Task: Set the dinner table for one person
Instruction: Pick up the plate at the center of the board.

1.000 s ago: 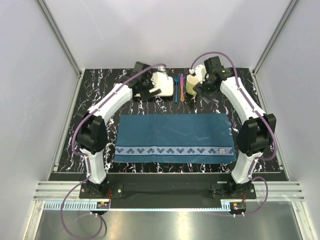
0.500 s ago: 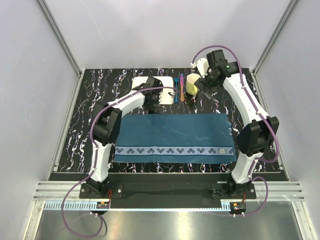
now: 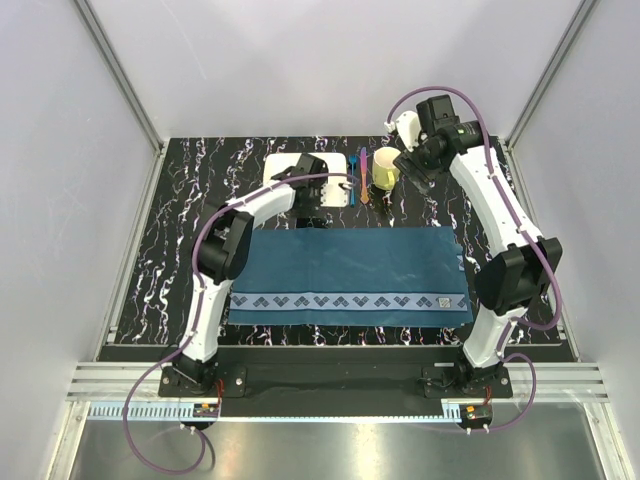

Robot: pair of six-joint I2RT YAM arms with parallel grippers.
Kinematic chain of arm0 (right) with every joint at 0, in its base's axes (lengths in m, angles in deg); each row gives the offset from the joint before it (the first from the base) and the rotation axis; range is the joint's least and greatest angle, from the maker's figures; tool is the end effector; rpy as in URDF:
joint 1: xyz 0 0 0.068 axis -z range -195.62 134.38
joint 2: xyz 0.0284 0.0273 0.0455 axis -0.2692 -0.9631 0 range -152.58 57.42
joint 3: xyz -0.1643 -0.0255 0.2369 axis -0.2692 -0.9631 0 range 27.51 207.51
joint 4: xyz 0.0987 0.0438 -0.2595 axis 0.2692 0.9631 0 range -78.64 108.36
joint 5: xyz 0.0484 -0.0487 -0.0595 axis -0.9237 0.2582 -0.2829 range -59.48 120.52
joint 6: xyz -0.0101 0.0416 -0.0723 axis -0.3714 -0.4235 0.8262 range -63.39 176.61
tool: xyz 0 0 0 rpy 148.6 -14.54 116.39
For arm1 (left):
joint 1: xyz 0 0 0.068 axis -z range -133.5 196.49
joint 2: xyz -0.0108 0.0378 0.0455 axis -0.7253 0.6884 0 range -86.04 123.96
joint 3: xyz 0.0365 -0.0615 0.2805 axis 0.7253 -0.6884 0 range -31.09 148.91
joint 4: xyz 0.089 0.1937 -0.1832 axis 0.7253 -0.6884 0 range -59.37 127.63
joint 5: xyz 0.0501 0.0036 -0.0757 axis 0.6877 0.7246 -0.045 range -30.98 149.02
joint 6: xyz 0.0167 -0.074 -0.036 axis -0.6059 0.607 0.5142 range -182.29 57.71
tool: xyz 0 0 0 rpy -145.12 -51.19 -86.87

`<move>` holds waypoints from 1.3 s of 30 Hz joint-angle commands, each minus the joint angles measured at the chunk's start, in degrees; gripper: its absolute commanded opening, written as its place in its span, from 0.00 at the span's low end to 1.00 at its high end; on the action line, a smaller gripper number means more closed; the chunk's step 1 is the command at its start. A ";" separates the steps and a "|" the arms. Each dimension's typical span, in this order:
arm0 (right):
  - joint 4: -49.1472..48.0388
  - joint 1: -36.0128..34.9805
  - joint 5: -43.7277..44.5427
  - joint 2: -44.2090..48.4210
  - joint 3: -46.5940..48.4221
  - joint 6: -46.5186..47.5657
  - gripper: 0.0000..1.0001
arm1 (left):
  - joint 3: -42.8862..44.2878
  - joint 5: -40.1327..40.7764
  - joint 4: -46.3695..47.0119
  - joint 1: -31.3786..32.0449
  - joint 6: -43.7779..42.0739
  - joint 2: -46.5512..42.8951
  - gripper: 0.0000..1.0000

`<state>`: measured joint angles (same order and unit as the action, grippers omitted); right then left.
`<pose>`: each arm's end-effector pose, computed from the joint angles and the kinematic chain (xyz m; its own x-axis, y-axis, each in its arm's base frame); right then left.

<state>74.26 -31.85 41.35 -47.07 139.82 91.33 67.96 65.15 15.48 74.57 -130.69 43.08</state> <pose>0.4160 0.1067 0.3613 -0.5495 -0.7426 -0.3828 -0.5892 0.6693 -0.4526 0.4868 -0.2508 0.1341 0.1246 0.9813 -0.1470 0.7994 -0.0115 0.6007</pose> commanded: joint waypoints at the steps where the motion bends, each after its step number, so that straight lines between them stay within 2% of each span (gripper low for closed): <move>1: -0.58 -0.12 1.21 3.15 1.86 0.17 0.83 | 3.51 0.72 1.85 -0.21 2.65 1.74 0.94; 10: -0.75 -0.12 1.12 2.36 3.17 0.08 0.82 | 3.88 1.08 1.32 -0.13 7.32 2.72 0.86; 16: -0.84 -0.12 1.21 1.74 3.79 -0.09 0.82 | 3.26 1.60 -1.22 -0.39 10.03 0.79 0.89; 23: -1.19 -0.03 1.39 2.09 2.21 0.00 0.81 | 6.33 0.99 -7.44 -3.02 29.86 -6.51 0.93; 26: -1.28 -0.12 1.21 2.01 2.03 0.26 0.81 | 10.37 -1.82 -13.07 -5.22 38.30 -8.36 0.95; 29: -1.19 -0.12 1.12 1.48 2.47 0.26 0.82 | 19.05 -3.14 -20.00 -8.47 46.56 -5.73 0.95; 30: -1.19 -0.12 1.12 1.31 2.47 0.26 0.82 | 25.95 -4.01 -22.30 -10.39 48.43 -2.42 0.95; 33: -1.02 -0.12 1.21 1.22 2.04 0.88 0.83 | 37.23 -8.39 -29.26 -13.82 54.15 4.18 0.95; 39: -1.02 -0.12 4.11 2.35 -0.86 3.25 0.82 | 40.09 -17.09 -29.09 -19.80 62.59 9.56 0.95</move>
<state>73.93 -31.85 42.71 -46.78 139.89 92.67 107.72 56.08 -8.65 57.08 -76.44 47.89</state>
